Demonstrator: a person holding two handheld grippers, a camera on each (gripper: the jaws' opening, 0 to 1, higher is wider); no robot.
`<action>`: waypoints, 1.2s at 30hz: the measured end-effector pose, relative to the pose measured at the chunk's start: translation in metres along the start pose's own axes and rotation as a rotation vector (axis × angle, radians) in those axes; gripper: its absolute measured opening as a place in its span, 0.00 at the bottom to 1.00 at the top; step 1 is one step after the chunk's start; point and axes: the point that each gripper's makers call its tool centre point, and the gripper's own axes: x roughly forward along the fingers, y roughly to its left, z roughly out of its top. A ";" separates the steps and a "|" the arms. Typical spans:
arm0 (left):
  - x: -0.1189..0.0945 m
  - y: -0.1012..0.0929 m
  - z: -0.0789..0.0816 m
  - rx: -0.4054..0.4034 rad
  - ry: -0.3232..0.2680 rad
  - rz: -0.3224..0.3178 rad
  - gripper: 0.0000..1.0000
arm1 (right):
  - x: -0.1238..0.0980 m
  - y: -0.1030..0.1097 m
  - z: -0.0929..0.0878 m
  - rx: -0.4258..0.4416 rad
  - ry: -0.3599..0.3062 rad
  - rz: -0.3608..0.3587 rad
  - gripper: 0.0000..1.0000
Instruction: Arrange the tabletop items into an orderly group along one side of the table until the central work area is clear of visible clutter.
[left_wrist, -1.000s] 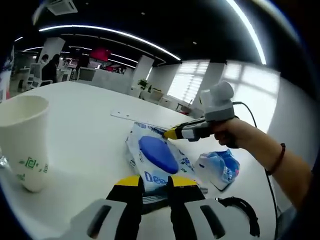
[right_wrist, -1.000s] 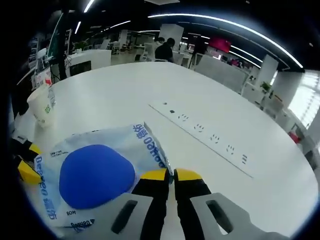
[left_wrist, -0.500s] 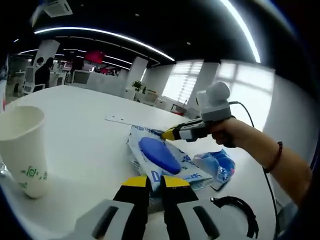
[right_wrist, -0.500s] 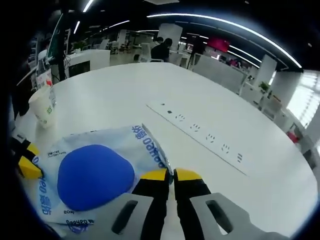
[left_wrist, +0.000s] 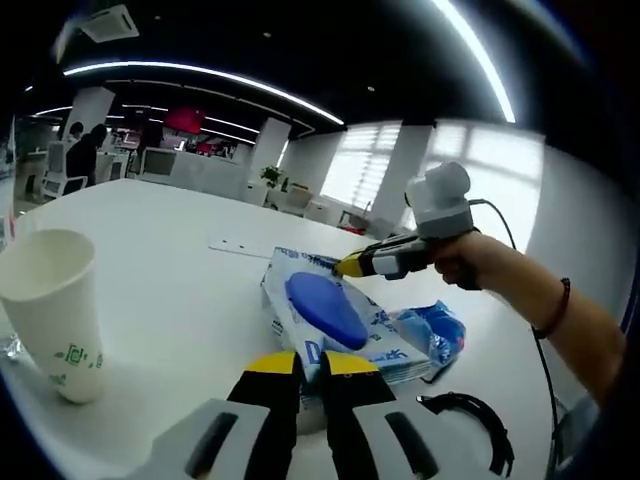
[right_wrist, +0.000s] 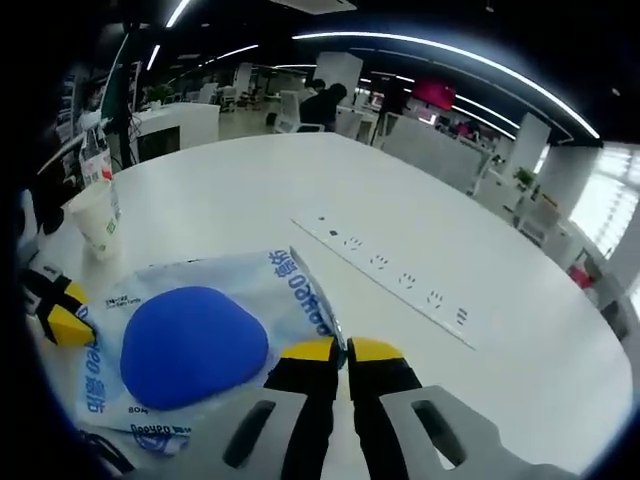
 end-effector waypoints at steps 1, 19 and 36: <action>-0.001 0.001 0.002 -0.011 -0.011 -0.004 0.05 | -0.003 0.000 0.001 -0.009 -0.002 -0.004 0.02; -0.017 -0.001 0.045 -0.016 -0.020 -0.096 0.05 | -0.049 -0.005 0.023 -0.041 -0.040 -0.028 0.01; -0.041 0.004 0.067 0.055 0.071 -0.126 0.06 | -0.088 0.014 0.024 0.046 -0.068 0.042 0.01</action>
